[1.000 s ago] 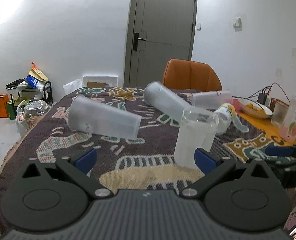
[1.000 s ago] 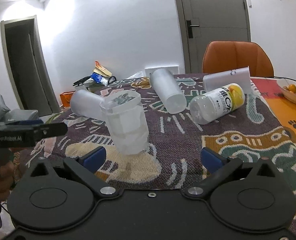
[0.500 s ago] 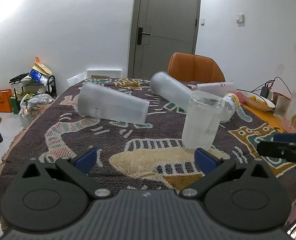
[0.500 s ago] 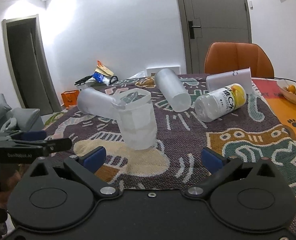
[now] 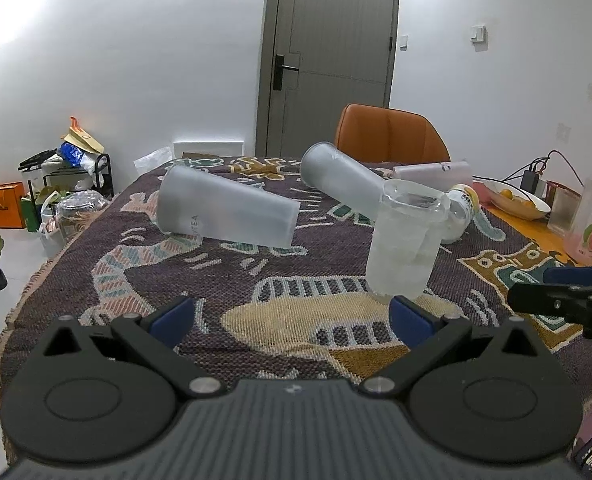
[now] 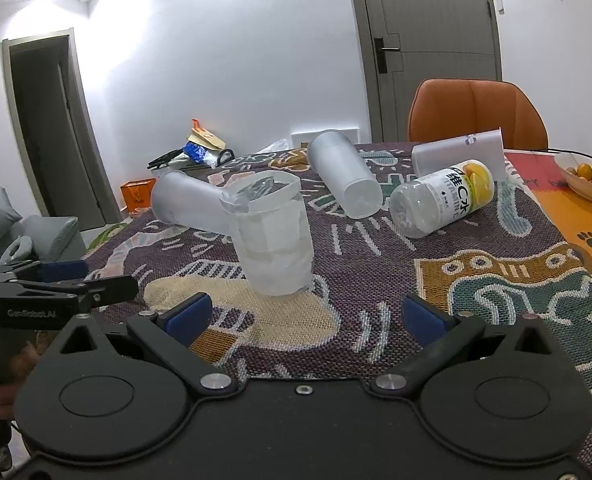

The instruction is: Flip cup upright

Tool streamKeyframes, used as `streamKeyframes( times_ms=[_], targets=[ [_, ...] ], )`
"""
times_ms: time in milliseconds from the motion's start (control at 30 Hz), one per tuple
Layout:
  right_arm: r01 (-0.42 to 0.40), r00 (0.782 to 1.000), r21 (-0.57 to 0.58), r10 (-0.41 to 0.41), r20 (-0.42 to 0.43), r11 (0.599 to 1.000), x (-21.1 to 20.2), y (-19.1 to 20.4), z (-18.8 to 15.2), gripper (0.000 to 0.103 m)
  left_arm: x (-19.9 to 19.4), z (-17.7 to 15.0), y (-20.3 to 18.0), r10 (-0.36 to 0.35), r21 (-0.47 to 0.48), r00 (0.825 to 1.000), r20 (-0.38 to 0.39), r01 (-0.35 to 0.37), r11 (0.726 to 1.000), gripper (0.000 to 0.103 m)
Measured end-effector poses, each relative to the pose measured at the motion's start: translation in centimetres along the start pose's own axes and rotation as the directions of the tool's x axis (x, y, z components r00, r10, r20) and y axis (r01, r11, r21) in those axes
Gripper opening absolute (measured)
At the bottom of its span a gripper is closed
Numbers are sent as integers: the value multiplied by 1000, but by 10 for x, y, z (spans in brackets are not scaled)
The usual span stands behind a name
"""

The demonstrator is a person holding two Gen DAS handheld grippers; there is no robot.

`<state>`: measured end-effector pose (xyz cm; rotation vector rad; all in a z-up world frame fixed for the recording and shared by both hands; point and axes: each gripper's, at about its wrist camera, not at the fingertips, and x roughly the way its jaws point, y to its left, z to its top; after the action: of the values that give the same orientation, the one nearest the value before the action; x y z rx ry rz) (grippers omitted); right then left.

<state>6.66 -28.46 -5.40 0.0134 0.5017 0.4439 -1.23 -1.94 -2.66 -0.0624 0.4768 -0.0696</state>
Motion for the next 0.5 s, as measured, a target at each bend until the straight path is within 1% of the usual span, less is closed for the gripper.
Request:
streamKeyframes(
  times_ms=[500],
  targets=[
    [-3, 1000, 4, 4, -5, 1000, 2, 0, 0, 103, -2, 1, -1, 5, 2, 1000, 9, -5, 1000, 103]
  ],
)
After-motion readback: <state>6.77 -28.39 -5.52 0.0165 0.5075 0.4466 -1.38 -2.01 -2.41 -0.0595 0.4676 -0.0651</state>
